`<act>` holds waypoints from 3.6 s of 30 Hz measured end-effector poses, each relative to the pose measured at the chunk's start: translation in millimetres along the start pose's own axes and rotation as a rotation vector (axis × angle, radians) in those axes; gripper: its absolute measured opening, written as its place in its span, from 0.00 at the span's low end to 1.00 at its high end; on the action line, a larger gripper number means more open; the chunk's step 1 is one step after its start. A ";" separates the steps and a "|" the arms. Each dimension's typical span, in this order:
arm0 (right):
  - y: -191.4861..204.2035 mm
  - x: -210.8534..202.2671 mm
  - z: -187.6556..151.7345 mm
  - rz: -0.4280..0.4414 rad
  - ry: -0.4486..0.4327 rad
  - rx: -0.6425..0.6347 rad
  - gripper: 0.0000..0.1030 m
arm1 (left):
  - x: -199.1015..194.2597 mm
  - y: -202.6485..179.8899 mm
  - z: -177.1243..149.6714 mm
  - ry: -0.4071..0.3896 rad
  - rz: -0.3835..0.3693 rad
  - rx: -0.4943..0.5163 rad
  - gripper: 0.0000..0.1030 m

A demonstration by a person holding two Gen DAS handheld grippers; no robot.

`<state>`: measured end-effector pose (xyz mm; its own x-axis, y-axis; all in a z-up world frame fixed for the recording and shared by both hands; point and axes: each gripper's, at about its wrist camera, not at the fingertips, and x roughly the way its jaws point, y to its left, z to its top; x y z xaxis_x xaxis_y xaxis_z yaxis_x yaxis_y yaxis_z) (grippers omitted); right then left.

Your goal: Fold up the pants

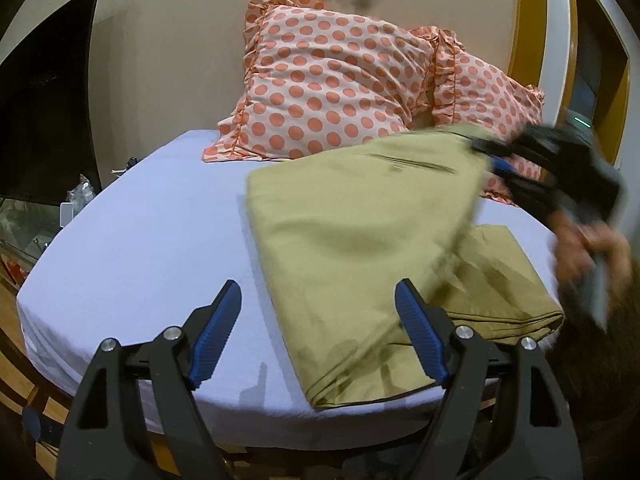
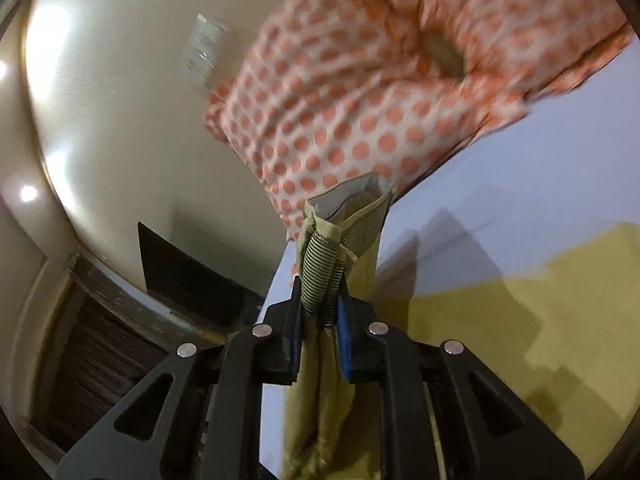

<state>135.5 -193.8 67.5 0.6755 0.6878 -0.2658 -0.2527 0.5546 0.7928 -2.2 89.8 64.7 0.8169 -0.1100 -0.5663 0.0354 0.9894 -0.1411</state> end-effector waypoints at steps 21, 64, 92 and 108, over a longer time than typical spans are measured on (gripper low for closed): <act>-117.2 -106.6 15.2 -0.332 0.084 -0.051 0.74 | 114.1 14.6 40.4 0.317 -0.208 -0.017 0.84; -117.9 -46.9 86.9 -0.263 0.166 -0.061 0.68 | 173.9 -26.3 106.2 0.318 -0.212 0.006 0.61; -48.6 -28.1 -74.5 -0.818 0.239 -0.442 0.99 | 89.6 -55.0 -19.8 0.312 0.113 0.110 0.98; -46.1 -27.8 -78.7 -0.816 0.222 -0.457 0.99 | 86.5 -59.1 -25.3 0.271 0.125 0.109 0.98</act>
<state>73.9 -201.6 -4.8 0.6282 0.0561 -0.7760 -0.0399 0.9984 0.0399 51.8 19.5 3.5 0.6364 0.0063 -0.7713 0.0177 0.9996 0.0228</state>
